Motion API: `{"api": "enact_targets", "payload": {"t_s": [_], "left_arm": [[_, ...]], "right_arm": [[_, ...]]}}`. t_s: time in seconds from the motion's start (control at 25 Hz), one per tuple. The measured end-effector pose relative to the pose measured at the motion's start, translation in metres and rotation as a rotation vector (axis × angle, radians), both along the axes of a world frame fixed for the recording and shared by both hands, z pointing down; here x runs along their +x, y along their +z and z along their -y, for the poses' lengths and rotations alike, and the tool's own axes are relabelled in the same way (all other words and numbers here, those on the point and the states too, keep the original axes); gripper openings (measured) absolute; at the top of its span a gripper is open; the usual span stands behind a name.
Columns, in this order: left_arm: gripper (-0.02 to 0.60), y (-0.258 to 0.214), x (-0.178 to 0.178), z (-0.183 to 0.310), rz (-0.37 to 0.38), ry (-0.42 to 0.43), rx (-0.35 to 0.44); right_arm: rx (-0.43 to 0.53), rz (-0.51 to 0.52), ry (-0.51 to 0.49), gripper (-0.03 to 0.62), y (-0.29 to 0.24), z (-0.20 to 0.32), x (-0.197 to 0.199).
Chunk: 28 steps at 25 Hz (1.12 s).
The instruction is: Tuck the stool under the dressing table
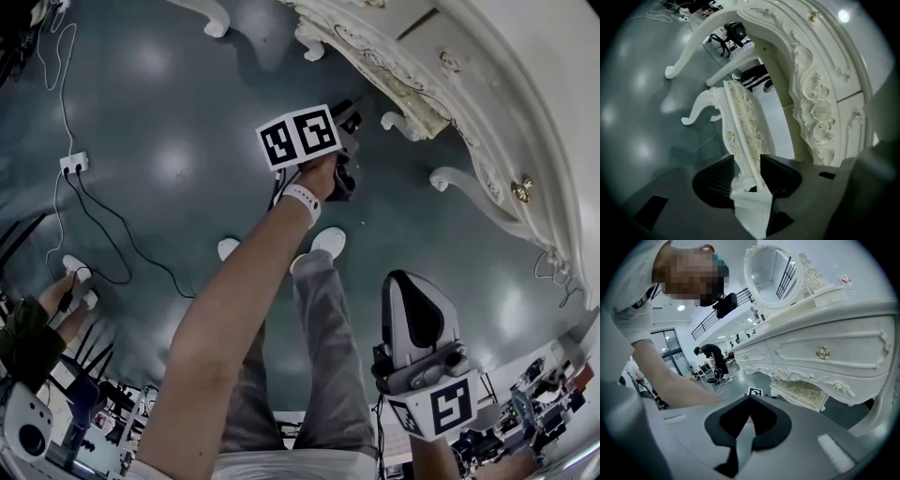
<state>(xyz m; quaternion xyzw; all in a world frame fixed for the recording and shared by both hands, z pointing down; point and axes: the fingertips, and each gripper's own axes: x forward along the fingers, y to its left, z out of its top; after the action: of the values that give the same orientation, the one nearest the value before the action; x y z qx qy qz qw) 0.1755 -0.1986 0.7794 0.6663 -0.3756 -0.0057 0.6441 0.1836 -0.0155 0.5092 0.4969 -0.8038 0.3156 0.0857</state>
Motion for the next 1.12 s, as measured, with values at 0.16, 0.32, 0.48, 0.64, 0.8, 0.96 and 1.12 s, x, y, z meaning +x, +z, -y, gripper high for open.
{"api": "enact_targets", "payload": {"t_s": [0.16, 0.32, 0.48, 0.64, 0.8, 0.96, 1.12], "left_arm": [[0.052, -0.026, -0.014, -0.021, 0.061, 0.086, 0.019], [0.009, -0.057, -0.028, -0.04, 0.081, 0.135, 0.033], [0.009, -0.092, -0.047, -0.061, 0.119, 0.193, 0.068], [0.009, -0.132, -0.063, -0.088, 0.172, 0.32, 0.133], [0.009, -0.175, -0.086, -0.108, 0.199, 0.359, 0.176], [0.009, -0.223, -0.108, -0.123, 0.239, 0.367, 0.221], [0.009, -0.276, -0.125, -0.142, 0.258, 0.386, 0.284]], "right_arm": [[0.03, -0.005, 0.011, 0.011, -0.023, -0.002, -0.016], [0.046, -0.035, 0.015, 0.011, -0.038, -0.008, -0.024], [0.069, -0.056, 0.011, 0.011, -0.06, -0.013, -0.032], [0.099, -0.084, -0.002, 0.011, -0.089, -0.018, -0.039], [0.123, -0.105, 0.008, 0.011, -0.121, -0.024, -0.044], [0.132, -0.106, 0.026, 0.011, -0.152, -0.032, -0.052], [0.141, -0.141, 0.022, 0.011, -0.174, -0.042, -0.064]]}}
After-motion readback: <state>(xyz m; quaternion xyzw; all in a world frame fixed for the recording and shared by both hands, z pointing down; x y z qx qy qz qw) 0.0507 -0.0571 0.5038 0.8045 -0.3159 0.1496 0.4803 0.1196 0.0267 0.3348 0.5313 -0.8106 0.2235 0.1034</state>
